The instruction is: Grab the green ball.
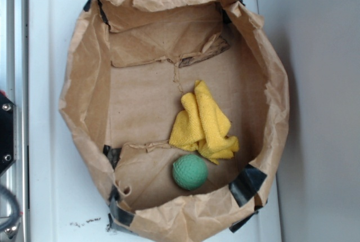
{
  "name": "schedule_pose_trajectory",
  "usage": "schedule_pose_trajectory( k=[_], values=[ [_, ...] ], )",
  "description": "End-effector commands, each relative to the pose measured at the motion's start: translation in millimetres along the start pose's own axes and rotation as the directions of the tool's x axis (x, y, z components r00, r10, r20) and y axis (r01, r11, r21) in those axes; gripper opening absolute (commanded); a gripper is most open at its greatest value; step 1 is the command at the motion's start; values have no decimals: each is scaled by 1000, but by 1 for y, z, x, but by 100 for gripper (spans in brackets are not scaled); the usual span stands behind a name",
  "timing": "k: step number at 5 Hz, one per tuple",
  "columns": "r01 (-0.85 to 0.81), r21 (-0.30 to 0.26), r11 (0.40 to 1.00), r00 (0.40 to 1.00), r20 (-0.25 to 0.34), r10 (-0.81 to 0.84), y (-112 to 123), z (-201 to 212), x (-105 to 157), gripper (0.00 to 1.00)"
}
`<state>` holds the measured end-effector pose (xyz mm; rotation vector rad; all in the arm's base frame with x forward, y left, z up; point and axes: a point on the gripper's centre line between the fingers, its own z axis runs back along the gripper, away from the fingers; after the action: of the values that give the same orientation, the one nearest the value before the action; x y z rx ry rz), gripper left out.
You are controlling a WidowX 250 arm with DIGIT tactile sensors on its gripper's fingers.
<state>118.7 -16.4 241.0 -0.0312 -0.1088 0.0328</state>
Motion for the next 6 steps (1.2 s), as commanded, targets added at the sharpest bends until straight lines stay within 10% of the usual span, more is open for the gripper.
schedule_pose_trajectory(
  k=[1, 4, 6],
  values=[
    [245, 29, 969, 966, 81, -246, 2, -11, 75, 100],
    [245, 29, 969, 966, 81, -246, 2, -11, 75, 100],
    [417, -11, 909, 908, -38, -417, 31, -82, 132, 100]
  ],
)
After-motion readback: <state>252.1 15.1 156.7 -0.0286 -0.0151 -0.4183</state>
